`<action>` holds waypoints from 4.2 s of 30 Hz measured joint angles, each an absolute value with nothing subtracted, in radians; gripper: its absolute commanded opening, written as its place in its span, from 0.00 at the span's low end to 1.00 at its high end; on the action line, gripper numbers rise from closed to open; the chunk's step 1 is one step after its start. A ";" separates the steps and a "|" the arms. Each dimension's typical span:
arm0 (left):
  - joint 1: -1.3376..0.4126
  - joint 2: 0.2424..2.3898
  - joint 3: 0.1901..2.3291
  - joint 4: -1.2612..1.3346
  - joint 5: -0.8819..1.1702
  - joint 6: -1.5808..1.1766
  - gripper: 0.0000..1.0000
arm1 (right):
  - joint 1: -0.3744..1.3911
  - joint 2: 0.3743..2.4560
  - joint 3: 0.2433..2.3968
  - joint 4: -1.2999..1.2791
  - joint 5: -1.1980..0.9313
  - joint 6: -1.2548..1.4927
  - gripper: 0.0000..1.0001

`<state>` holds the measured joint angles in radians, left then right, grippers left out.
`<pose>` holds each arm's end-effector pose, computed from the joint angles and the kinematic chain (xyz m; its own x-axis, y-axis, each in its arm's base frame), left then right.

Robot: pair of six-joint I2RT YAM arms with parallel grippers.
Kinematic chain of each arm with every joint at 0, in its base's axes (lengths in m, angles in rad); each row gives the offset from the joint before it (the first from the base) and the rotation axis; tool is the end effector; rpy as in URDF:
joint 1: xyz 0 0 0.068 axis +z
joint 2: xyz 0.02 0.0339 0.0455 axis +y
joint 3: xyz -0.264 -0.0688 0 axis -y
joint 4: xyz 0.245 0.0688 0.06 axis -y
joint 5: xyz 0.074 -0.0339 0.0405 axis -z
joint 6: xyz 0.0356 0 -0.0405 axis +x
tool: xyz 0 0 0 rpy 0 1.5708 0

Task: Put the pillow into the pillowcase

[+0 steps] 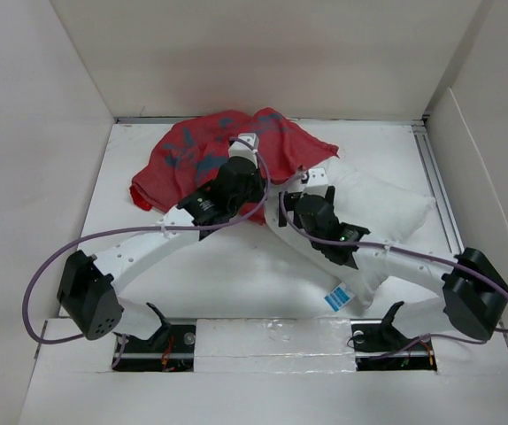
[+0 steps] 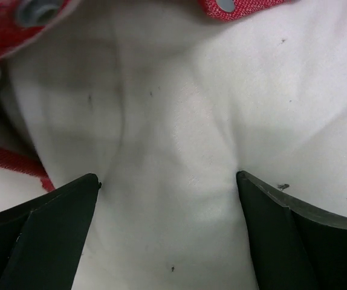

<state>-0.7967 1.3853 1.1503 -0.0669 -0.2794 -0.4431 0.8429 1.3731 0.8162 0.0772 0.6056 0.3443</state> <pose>0.2355 -0.2269 0.3421 -0.4036 -0.1767 -0.8977 0.3655 0.8683 -0.3353 0.2144 0.2101 0.2461 -0.3828 -0.0124 -0.9237 -0.1579 0.9861 0.0521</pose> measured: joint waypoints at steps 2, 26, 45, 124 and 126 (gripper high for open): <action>-0.796 1.369 1.163 -0.098 -0.271 -0.446 0.00 | 0.852 1.340 0.794 0.118 0.579 0.328 1.00; -0.804 1.394 1.217 -0.176 -0.221 -0.512 0.00 | 0.480 1.464 1.022 0.329 -0.202 0.537 0.00; -0.844 1.394 1.233 -0.111 -0.038 -0.558 0.00 | 0.661 1.692 0.756 0.798 0.118 0.749 0.00; -0.846 1.481 1.018 -0.395 -0.470 -0.814 0.92 | 0.384 1.985 1.084 0.503 -0.455 0.512 0.98; -0.851 1.487 1.010 -0.377 -0.499 -0.846 0.73 | 0.382 2.069 1.156 0.527 -0.491 0.521 0.98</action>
<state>-0.8509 1.4872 1.0096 -0.3775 -0.4988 -0.8455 0.3820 2.0693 1.1561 0.5274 -0.4908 0.5209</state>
